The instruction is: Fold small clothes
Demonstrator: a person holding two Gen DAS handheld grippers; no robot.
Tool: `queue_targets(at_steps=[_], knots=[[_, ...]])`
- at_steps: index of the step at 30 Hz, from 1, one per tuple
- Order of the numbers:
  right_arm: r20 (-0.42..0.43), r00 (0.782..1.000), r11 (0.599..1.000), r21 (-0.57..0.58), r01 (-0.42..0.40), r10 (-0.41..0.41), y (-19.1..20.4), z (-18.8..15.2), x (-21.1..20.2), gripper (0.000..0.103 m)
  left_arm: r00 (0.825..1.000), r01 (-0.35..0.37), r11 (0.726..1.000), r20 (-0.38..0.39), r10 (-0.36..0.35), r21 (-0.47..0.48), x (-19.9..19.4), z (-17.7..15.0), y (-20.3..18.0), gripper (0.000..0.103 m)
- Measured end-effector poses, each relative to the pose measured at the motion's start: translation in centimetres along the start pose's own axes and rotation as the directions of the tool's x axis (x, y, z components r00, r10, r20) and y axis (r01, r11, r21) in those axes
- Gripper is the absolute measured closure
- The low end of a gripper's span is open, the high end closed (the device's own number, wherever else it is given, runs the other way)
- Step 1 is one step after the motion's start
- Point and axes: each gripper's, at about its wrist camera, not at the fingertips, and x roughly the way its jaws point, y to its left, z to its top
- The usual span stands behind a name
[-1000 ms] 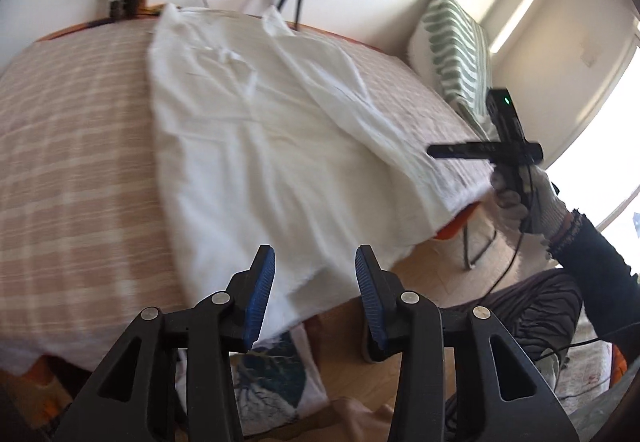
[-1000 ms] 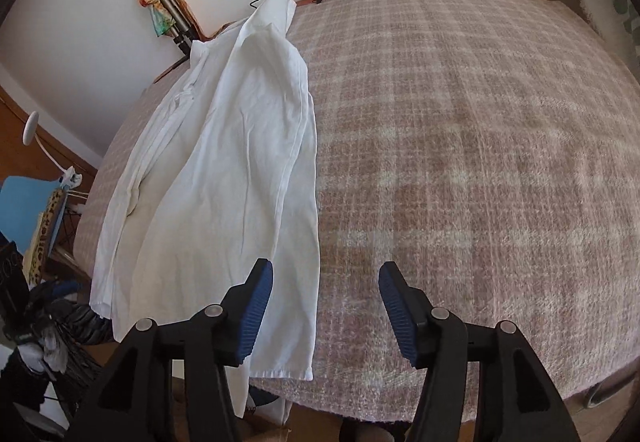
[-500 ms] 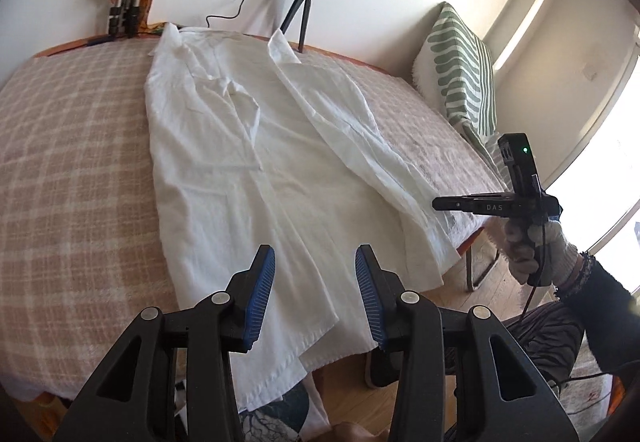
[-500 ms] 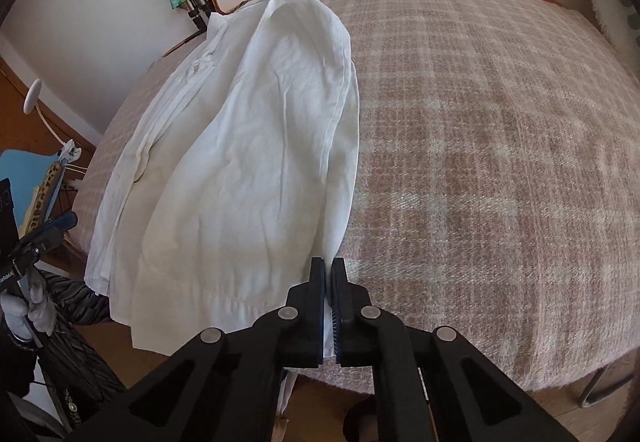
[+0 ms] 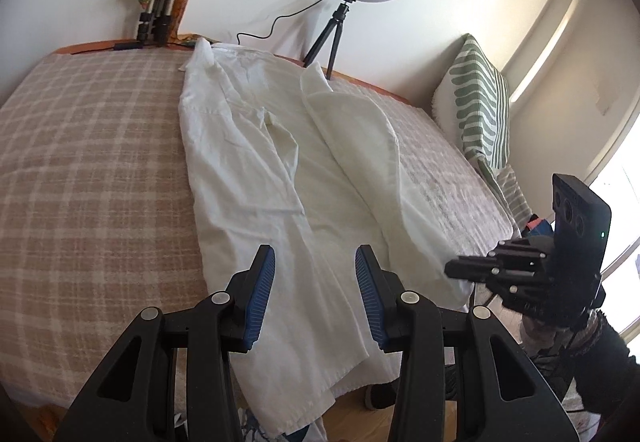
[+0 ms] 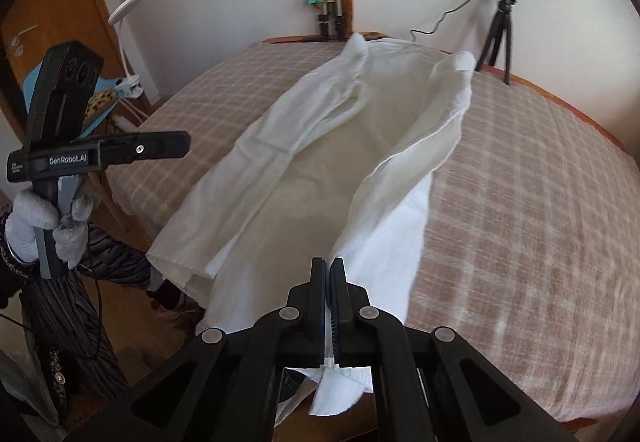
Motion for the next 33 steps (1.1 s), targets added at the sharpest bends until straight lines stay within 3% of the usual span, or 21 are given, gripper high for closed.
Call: queue_targets(at_steps=[5, 8, 9, 10, 13, 15, 19, 22, 25, 28, 31, 33], knots=[[-0.075, 0.997, 0.993, -0.117, -0.013, 0.004, 3.9, 0.8, 3.6, 0.103, 1.000, 0.001, 1.000, 0.002, -0.001, -0.017, 0.2, 0.6, 0.5, 0.063], [-0.130, 0.989, 0.986, -0.147, -0.084, 0.064, 4.5, 0.4, 4.8, 0.094, 1.000, -0.001, 1.000, -0.005, 0.001, -0.011, 0.8, 1.0, 0.5, 0.063], [-0.143, 0.986, 0.984, -0.144, -0.109, 0.089, 4.4, 0.2, 4.7, 0.083, 1.000, -0.001, 1.000, -0.007, 0.001, -0.010, 0.9, 1.1, 0.4, 0.063], [-0.147, 0.982, 0.980, -0.140, -0.142, 0.121, 4.2, 0.2, 4.3, 0.079, 1.000, 0.003, 1.000, -0.011, -0.003, -0.008, 1.1, 1.1, 0.3, 0.063], [-0.107, 0.979, 0.971, -0.145, -0.189, 0.175, 2.9, 0.6, 1.9, 0.077, 1.000, 0.014, 1.000, -0.020, -0.014, 0.008, 1.8, 1.1, -0.2, 0.063], [-0.066, 0.982, 0.974, -0.132, -0.184, 0.177, 1.0, 1.7, 0.3, 0.077, 0.999, 0.034, 0.999, -0.037, -0.033, 0.018, 2.7, 1.0, -1.0, 0.063], [0.013, 0.996, 0.994, -0.058, -0.088, 0.089, -4.4, 5.3, -0.5, 0.077, 0.994, 0.081, 0.995, -0.080, -0.077, 0.049, 4.8, 0.5, -2.9, 0.063], [0.056, 0.996, 0.997, 0.013, -0.070, 0.069, -9.3, 9.0, 0.7, 0.077, 0.983, 0.123, 0.987, -0.148, -0.107, 0.107, 7.2, 0.1, -5.4, 0.063], [0.071, 0.995, 0.992, 0.095, -0.083, 0.076, -14.1, 12.7, 3.1, 0.070, 0.979, 0.120, 0.977, -0.183, -0.087, 0.177, 8.6, 0.3, -7.1, 0.063], [0.084, 0.990, 0.979, 0.157, -0.129, 0.117, -17.5, 14.8, 5.3, 0.065, 0.980, 0.119, 0.978, -0.177, -0.089, 0.168, 9.0, 3.0, -6.6, 0.063], [0.094, 0.983, 0.963, 0.207, -0.172, 0.156, -19.5, 15.6, 8.0, 0.058, 0.987, 0.081, 0.980, -0.148, -0.054, 0.183, 9.8, 8.2, -5.5, 0.063], [0.088, 0.979, 0.950, 0.238, -0.202, 0.186, -20.1, 15.8, 9.9, 0.058, 0.990, 0.057, 0.983, -0.139, -0.032, 0.177, 11.0, 11.6, -4.9, 0.057]])
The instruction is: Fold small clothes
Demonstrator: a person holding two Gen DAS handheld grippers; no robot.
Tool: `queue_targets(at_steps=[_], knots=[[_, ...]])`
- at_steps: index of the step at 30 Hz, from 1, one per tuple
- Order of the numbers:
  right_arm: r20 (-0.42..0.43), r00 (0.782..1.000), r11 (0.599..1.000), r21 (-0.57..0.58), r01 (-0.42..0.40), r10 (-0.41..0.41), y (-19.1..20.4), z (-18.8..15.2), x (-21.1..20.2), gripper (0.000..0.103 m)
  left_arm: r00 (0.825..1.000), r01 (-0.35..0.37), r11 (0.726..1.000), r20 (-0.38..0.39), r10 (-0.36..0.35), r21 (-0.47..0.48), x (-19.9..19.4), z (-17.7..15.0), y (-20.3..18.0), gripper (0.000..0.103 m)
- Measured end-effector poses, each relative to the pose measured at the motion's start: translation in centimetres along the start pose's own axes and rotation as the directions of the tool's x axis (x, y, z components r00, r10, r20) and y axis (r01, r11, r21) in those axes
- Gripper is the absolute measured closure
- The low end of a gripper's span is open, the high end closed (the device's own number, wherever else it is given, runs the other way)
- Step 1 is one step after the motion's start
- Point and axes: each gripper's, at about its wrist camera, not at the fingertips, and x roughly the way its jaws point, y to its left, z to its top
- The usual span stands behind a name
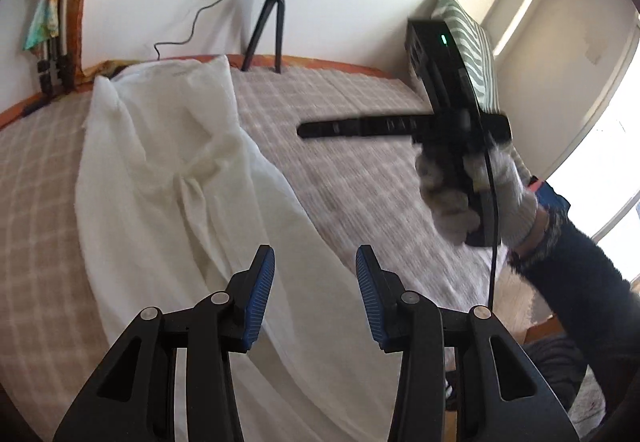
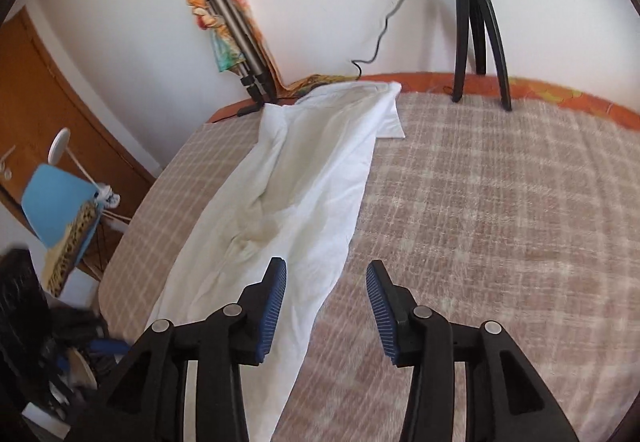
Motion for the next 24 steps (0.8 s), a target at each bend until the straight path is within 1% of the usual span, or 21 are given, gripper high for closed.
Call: queue_targets(at_steps=[1, 2, 4, 6, 7, 8, 10, 13, 14, 15, 17, 19, 21, 22, 24], knots=[[-0.007, 1.000, 1.000, 0.006, -0.011, 0.011, -0.3, 0.1, 0.9, 0.058, 1.000, 0.001, 1.000, -0.012, -0.001, -0.002, 0.9, 2.2, 0.8, 0.040], [-0.010, 1.000, 1.000, 0.006, -0.018, 0.018, -0.5, 0.2, 1.4, 0.058, 1.000, -0.005, 1.000, -0.023, 0.005, -0.004, 1.9, 4.1, 1.6, 0.028], [-0.010, 0.999, 0.999, 0.011, -0.038, 0.038, -0.5, -0.1, 2.2, 0.058, 0.998, -0.064, 0.998, -0.023, 0.064, -0.012, 4.1, 7.3, 3.1, 0.028], [-0.007, 0.998, 0.997, 0.044, -0.063, 0.064, -0.9, -0.3, 3.0, 0.055, 0.990, -0.130, 0.991, -0.050, 0.129, -0.031, 6.9, 10.1, 4.4, 0.028], [-0.005, 0.996, 0.995, 0.059, -0.083, 0.084, -1.1, -0.4, 3.4, 0.054, 0.989, -0.137, 0.990, -0.070, 0.134, -0.043, 8.4, 11.4, 5.0, 0.028], [-0.003, 0.996, 0.993, 0.071, -0.094, 0.094, -1.3, -0.5, 3.7, 0.054, 0.985, -0.158, 0.986, -0.085, 0.153, -0.054, 9.7, 12.4, 5.6, 0.028], [0.000, 0.994, 0.991, 0.076, -0.111, 0.111, -1.4, -0.7, 4.2, 0.054, 0.972, -0.212, 0.976, -0.111, 0.205, -0.048, 12.3, 13.9, 6.2, 0.028], [0.000, 0.996, 0.993, 0.083, -0.085, 0.085, -1.8, -0.6, 5.1, 0.054, 0.945, -0.302, 0.953, -0.146, 0.294, -0.036, 15.2, 14.8, 7.5, 0.028], [-0.001, 0.996, 0.992, 0.090, -0.086, 0.086, -2.0, -0.5, 5.4, 0.054, 0.940, -0.314, 0.948, -0.155, 0.304, -0.047, 15.7, 15.0, 8.2, 0.028], [-0.001, 0.996, 0.991, 0.099, -0.090, 0.090, -2.3, -0.3, 5.8, 0.054, 0.938, -0.321, 0.945, -0.159, 0.308, -0.065, 16.2, 15.2, 9.0, 0.028], [-0.006, 0.995, 0.988, 0.119, -0.102, 0.103, -2.8, 0.0, 6.6, 0.054, 0.944, -0.310, 0.944, -0.155, 0.292, -0.111, 16.6, 15.5, 10.6, 0.028], [0.000, 0.992, 0.982, 0.140, -0.126, 0.127, -3.2, 0.6, 7.3, 0.056, 0.956, -0.277, 0.946, -0.144, 0.254, -0.170, 16.5, 15.5, 12.3, 0.028], [0.002, 0.988, 0.975, 0.161, -0.150, 0.152, -3.6, 1.1, 7.9, 0.060, 0.970, -0.234, 0.948, -0.120, 0.212, -0.214, 16.2, 15.4, 13.6, 0.028], [0.003, 0.988, 0.974, 0.164, -0.154, 0.155, -3.7, 1.3, 8.2, 0.062, 0.976, -0.210, 0.951, -0.112, 0.189, -0.227, 16.2, 15.3, 14.0, 0.030], [-0.002, 0.987, 0.974, 0.163, -0.160, 0.163, -3.6, 1.5, 8.8, 0.072, 0.986, -0.156, 0.960, -0.098, 0.137, -0.232, 16.1, 15.1, 14.5, 0.044]])
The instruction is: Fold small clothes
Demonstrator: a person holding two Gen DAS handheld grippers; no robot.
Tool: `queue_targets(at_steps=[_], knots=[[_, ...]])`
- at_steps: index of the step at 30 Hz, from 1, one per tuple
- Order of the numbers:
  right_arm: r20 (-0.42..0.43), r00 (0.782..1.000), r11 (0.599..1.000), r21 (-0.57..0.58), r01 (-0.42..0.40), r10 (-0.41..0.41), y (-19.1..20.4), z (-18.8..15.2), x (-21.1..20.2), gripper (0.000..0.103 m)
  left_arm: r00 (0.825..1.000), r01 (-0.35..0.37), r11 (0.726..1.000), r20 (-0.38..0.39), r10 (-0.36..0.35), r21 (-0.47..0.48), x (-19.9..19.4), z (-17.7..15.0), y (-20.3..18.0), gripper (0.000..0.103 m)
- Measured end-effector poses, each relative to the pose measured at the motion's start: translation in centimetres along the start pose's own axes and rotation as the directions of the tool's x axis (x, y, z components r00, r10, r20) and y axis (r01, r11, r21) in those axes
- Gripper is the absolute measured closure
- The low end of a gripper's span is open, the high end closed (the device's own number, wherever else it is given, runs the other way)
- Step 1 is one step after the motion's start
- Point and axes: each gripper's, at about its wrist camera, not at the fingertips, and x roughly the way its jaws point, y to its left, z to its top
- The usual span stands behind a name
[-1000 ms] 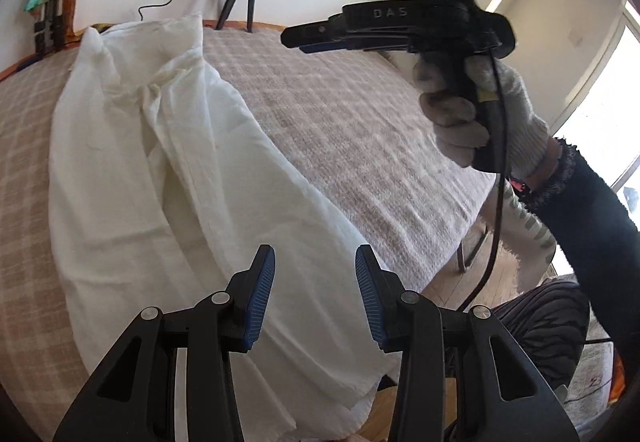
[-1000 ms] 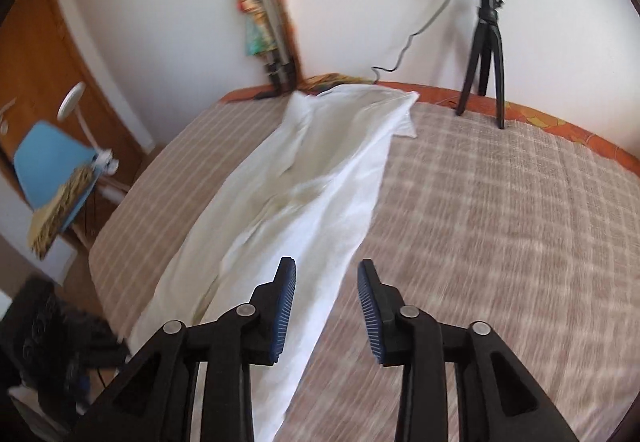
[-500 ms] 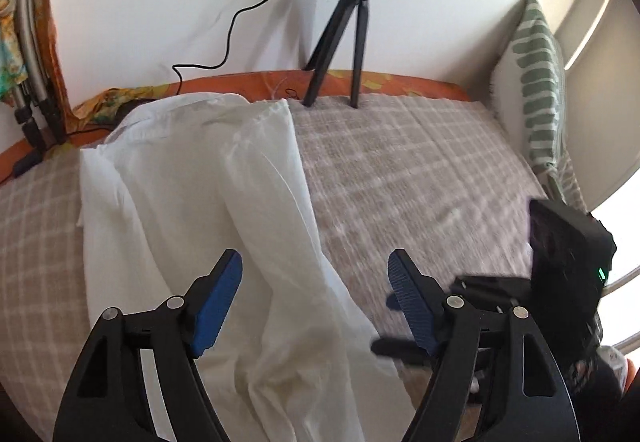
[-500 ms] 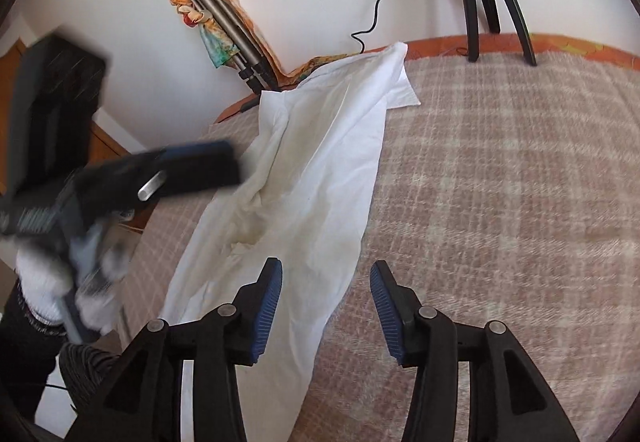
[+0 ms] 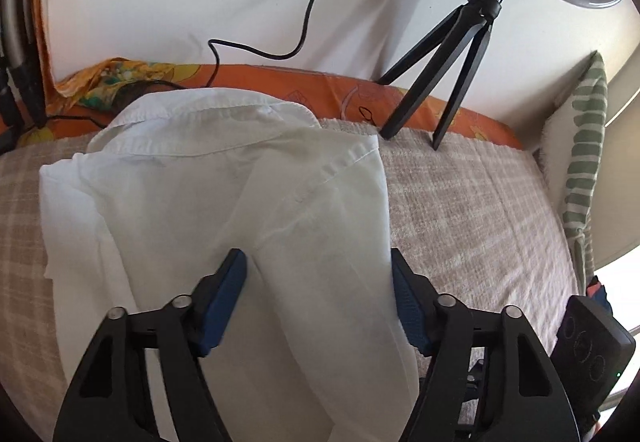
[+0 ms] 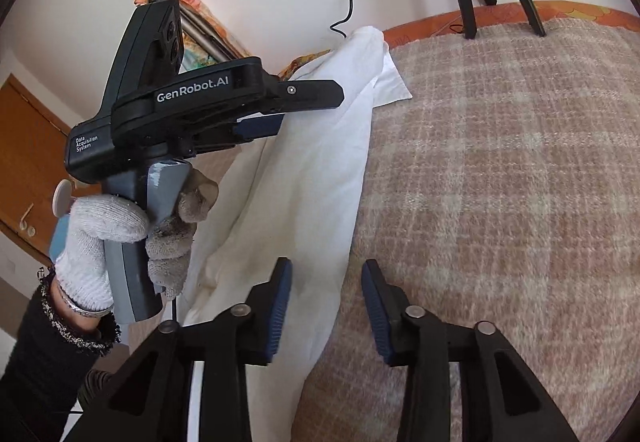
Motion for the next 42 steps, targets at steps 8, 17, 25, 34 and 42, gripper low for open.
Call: queue_targets(at_steps=[8, 17, 25, 34, 42], knots=[[0.056, 0.998, 1.000, 0.015, -0.006, 0.006, 0.0, -0.1, -0.5, 0.103, 0.984, 0.164, 0.986, 0.070, -0.165, 0.016, -1.6, 0.6, -0.3, 0.093], [0.164, 0.986, 0.990, 0.140, 0.006, -0.029, -3.0, -0.5, -2.6, 0.096, 0.998, 0.046, 0.999, 0.041, -0.045, -0.014, 1.0, 1.2, 2.7, 0.093], [0.072, 0.997, 0.999, 0.032, 0.031, -0.033, -0.5, -0.3, -1.1, 0.101, 0.997, 0.068, 0.997, 0.044, -0.066, -0.038, 1.7, 2.5, 2.1, 0.080], [0.127, 0.985, 0.993, 0.041, 0.109, -0.114, -0.7, -1.1, -2.4, 0.103, 0.991, -0.026, 0.998, 0.126, 0.032, -0.049, 0.9, 4.4, 2.9, 0.083], [0.147, 0.985, 0.994, -0.051, 0.099, -0.091, 3.0, -2.0, -5.8, 0.079, 0.976, -0.003, 0.999, 0.218, -0.007, 0.044, -9.5, 2.2, 1.4, 0.080]])
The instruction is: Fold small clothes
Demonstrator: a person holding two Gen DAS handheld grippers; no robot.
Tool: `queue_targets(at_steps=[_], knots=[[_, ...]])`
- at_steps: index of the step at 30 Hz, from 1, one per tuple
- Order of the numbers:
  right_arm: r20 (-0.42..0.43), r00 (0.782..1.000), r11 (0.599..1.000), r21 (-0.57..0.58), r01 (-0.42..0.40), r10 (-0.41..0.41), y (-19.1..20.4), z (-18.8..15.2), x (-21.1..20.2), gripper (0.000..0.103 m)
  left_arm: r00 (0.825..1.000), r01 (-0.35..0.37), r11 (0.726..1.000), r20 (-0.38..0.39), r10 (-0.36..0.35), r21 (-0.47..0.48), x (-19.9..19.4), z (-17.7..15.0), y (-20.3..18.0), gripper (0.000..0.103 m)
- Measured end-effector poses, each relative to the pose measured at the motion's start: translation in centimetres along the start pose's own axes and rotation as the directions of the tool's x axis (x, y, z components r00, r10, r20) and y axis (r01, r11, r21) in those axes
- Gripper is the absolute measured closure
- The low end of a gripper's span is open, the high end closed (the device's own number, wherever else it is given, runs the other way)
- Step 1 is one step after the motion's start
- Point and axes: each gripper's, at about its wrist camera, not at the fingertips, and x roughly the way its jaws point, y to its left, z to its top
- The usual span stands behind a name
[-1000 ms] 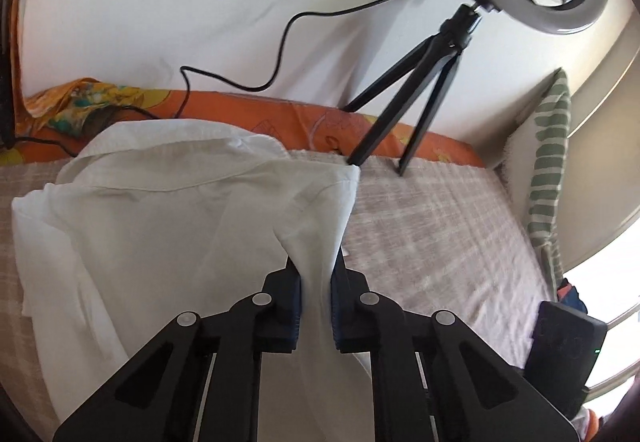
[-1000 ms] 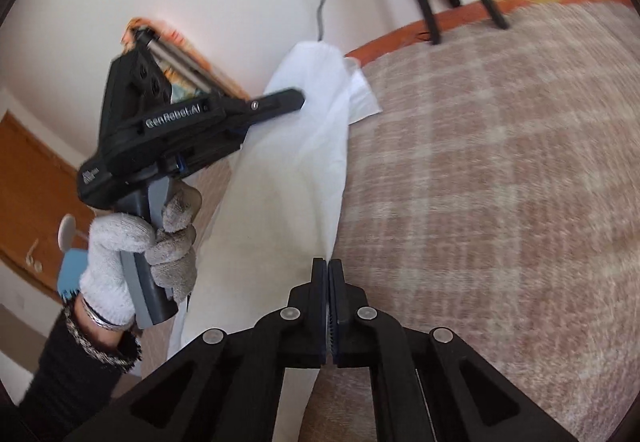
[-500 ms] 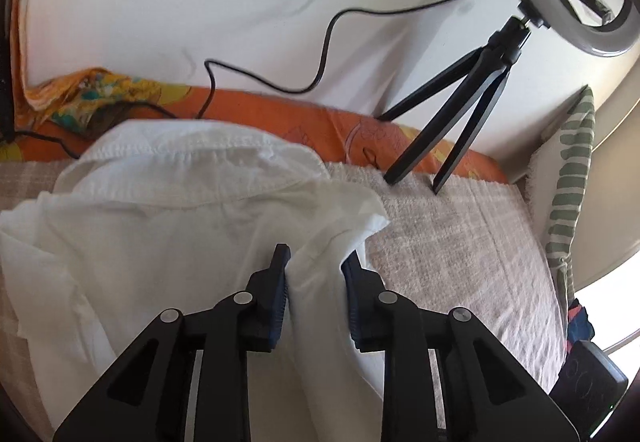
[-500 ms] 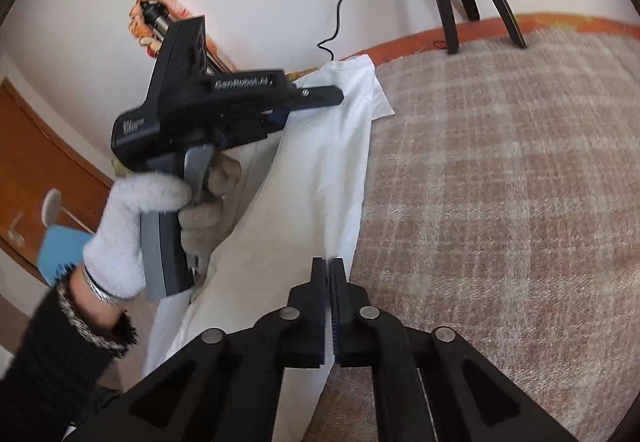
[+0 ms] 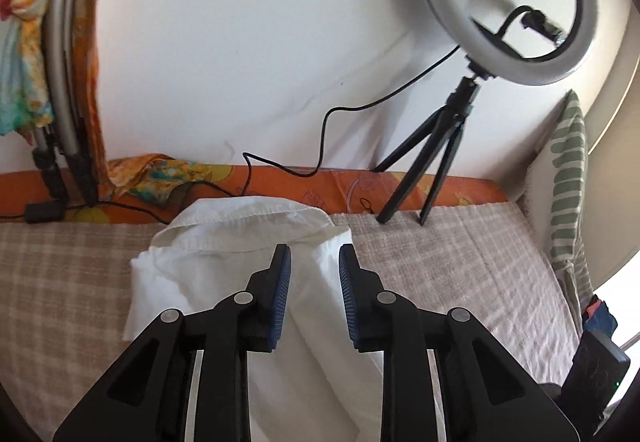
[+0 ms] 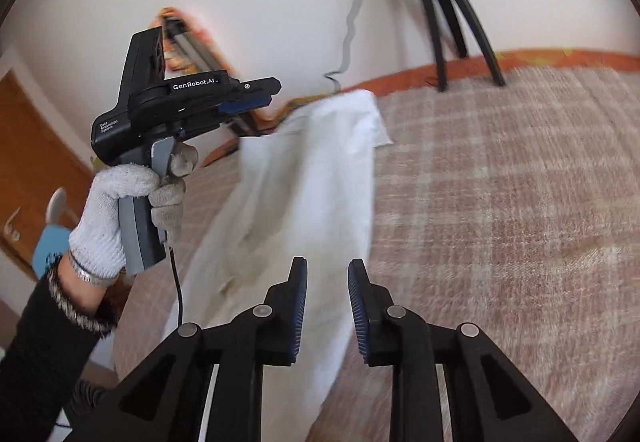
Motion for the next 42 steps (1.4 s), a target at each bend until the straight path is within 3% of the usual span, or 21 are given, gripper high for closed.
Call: queue_targets(at_steps=[6, 12, 17, 22, 25, 30, 32, 34, 35, 38, 42], knots=[[-0.119, 0.992, 0.996, -0.068, -0.052, 0.043, 4.1, -2.6, -1.0, 0.079, 0.999, 0.008, 0.998, -0.051, -0.005, 0.064, -7.9, -7.2, -0.3, 0.080], [-0.228, 0.973, 0.991, -0.134, -0.002, -0.029, 6.8, -7.0, -0.1, 0.075, 0.995, 0.021, 0.999, -0.096, -0.016, 0.047, -14.7, -16.4, 0.7, 0.079], [-0.290, 0.955, 0.984, -0.179, 0.014, -0.066, 9.3, -11.1, -0.5, 0.075, 0.983, 0.032, 0.997, -0.184, -0.018, 0.074, -16.6, -24.3, 0.4, 0.079], [-0.304, 0.943, 0.970, -0.233, 0.065, -0.136, 11.5, -15.8, -2.3, 0.075, 0.973, 0.061, 0.995, -0.227, -0.043, 0.076, -17.2, -29.7, -0.4, 0.079], [-0.298, 0.945, 0.978, -0.195, 0.078, -0.134, 11.2, -17.6, -4.3, 0.075, 0.974, 0.025, 0.991, -0.225, 0.004, 0.130, -18.0, -32.0, -1.5, 0.079], [-0.295, 0.947, 0.988, -0.129, 0.090, -0.125, 9.7, -19.6, -7.9, 0.075, 0.974, 0.020, 0.987, -0.227, 0.016, 0.158, -19.6, -34.8, -1.9, 0.073], [-0.262, 0.956, 0.988, -0.105, 0.110, -0.134, 9.1, -19.9, -9.5, 0.072, 0.972, 0.028, 0.993, -0.234, -0.001, 0.112, -20.6, -35.5, -1.5, 0.071], [-0.216, 0.966, 0.989, -0.072, 0.130, -0.143, 8.3, -20.0, -11.4, 0.060, 0.970, 0.035, 0.998, -0.242, -0.020, 0.055, -21.4, -35.8, -1.1, 0.059], [-0.196, 0.970, 0.989, -0.054, 0.134, -0.142, 7.9, -20.0, -12.0, 0.048, 0.968, 0.043, 0.999, -0.248, -0.036, 0.025, -21.6, -36.0, -1.0, 0.053], [-0.199, 0.975, 0.995, 0.015, 0.100, -0.095, 6.2, -20.0, -12.5, 0.046, 0.953, 0.099, 0.993, -0.282, -0.112, -0.058, -21.4, -36.7, -0.6, 0.053], [-0.256, 0.967, 0.995, 0.093, 0.032, -0.008, 4.6, -20.4, -11.4, 0.050, 0.948, 0.131, 0.982, -0.272, -0.165, -0.138, -21.4, -36.9, -0.2, 0.053]])
